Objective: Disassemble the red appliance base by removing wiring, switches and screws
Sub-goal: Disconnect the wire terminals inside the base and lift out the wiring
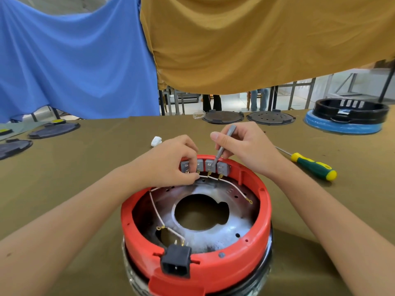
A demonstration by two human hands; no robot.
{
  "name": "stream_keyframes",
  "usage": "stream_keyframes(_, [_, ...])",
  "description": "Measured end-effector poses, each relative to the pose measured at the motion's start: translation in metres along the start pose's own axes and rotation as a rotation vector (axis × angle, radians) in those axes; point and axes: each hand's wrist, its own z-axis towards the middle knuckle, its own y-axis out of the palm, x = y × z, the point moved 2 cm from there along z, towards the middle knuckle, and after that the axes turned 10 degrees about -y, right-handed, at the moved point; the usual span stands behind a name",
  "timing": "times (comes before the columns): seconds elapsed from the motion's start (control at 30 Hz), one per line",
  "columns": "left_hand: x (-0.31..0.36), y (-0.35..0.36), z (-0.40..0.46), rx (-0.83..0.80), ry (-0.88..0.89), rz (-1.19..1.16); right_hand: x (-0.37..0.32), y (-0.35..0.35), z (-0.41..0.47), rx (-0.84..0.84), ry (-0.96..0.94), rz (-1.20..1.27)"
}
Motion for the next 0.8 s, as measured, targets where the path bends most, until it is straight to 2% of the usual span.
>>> stream_keyframes(0.13, [0.009,-0.003,0.004,0.023,0.099,-0.091,-0.002,0.000,0.000,-0.039,-0.033,-0.116])
stream_keyframes(0.23, [0.012,0.001,0.008,-0.028,0.119,-0.096,-0.002,0.002,-0.002,-0.072,-0.053,-0.199])
stream_keyframes(0.53, [0.007,0.007,0.010,-0.018,0.076,-0.092,-0.004,0.002,-0.004,-0.128,-0.104,-0.244])
stream_keyframes(0.7, [0.005,0.003,0.015,-0.110,0.048,-0.077,-0.004,0.003,-0.004,-0.159,-0.132,-0.254])
stream_keyframes(0.8, [0.003,0.005,0.012,-0.107,0.038,-0.119,-0.005,0.003,-0.004,-0.183,-0.133,-0.251])
